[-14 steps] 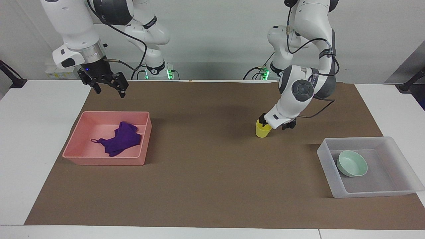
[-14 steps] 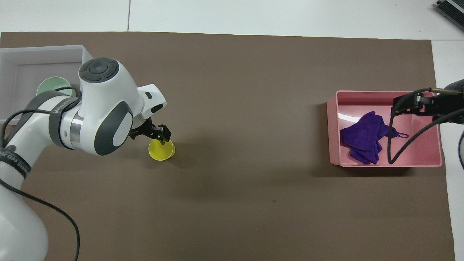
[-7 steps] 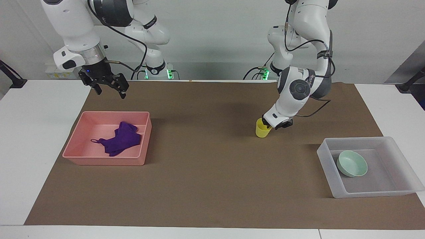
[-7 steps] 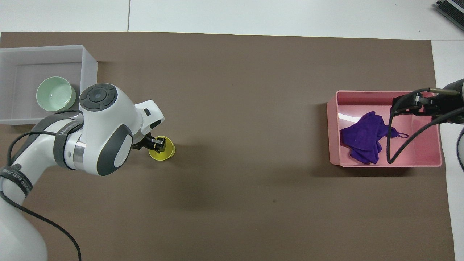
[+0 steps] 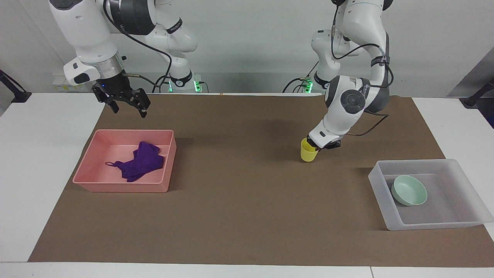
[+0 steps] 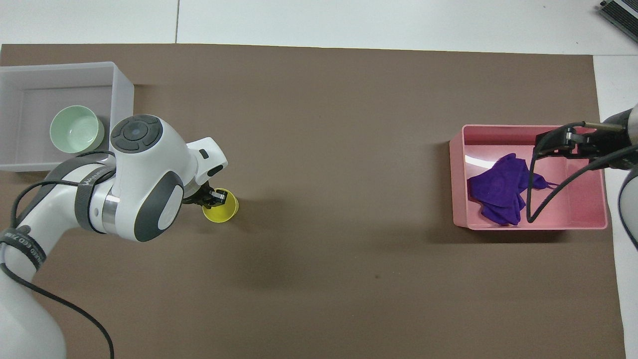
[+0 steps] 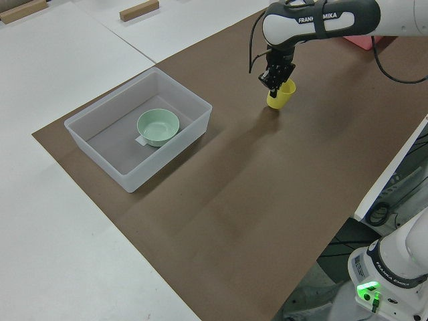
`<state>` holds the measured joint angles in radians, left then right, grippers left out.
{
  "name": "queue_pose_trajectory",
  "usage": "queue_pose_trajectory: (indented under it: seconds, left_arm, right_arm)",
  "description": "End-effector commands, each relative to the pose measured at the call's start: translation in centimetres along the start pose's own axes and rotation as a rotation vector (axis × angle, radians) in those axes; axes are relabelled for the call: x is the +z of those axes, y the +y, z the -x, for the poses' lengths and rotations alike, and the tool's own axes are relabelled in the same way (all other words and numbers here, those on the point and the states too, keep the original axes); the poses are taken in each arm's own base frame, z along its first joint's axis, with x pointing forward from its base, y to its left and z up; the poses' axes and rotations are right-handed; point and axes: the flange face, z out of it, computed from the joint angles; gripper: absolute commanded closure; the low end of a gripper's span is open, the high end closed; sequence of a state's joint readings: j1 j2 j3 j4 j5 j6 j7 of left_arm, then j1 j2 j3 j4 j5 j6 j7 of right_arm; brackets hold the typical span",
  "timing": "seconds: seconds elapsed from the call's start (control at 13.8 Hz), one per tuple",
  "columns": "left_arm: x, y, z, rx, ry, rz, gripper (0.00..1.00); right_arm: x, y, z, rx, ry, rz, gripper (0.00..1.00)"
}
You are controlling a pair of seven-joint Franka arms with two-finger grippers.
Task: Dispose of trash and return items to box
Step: 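Lift the yellow cup with the left gripper and place it into the bowl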
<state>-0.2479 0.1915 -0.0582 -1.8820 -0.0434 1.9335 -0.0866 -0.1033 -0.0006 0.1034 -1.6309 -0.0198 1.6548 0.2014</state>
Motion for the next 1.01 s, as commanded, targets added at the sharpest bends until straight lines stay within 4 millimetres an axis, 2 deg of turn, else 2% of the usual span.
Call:
queue_pose_trajectory:
  seconds: [0.0, 0.14, 0.29, 0.36, 0.51, 0.58, 0.72, 0.8, 0.94]
  left_arm:
    - [-7.7, -8.3, -1.6, -0.105, 0.035, 0.006, 1.0]
    - [-11.2, -13.8, -2.3, -0.115, 0.107, -0.018, 1.0]
    - [-12.4, -19.9, -4.0, -0.035, 0.158, -0.071, 1.0]
    - [-12.8, -22.8, -4.7, 0.001, 0.179, -0.077, 1.0]
    - [-12.9, -26.7, -5.9, 0.053, 0.256, -0.113, 1.0]
    - [-12.2, -28.4, -6.3, 0.058, 0.288, -0.128, 1.0]
    - [-9.1, -29.7, -7.3, 0.078, 0.251, -0.14, 1.0]
    - [-8.4, -29.9, -7.4, 0.083, 0.235, -0.153, 1.0]
    - [-6.6, -30.7, -6.6, 0.074, 0.173, -0.142, 1.0]
  right_arm:
    - [0.1, 0.4, 0.4, -0.005, 0.009, -0.015, 0.0]
    - [0.1, 0.4, 0.4, -0.008, 0.008, -0.014, 0.0]
    - [0.2, 0.4, 0.5, -0.008, 0.005, -0.014, 0.0]
    - [0.3, 0.4, 0.5, -0.007, 0.003, -0.013, 0.0]
    - [0.4, 0.4, 0.7, -0.002, 0.0, -0.012, 0.0]
    - [0.5, 0.4, 0.7, -0.002, -0.001, -0.012, 0.0]
    - [0.5, 0.4, 0.7, -0.004, 0.0, -0.012, 0.0]
    - [0.5, 0.3, 0.7, -0.005, 0.002, -0.012, 0.0]
    - [0.3, 0.4, 0.7, -0.008, 0.005, -0.013, 0.0]
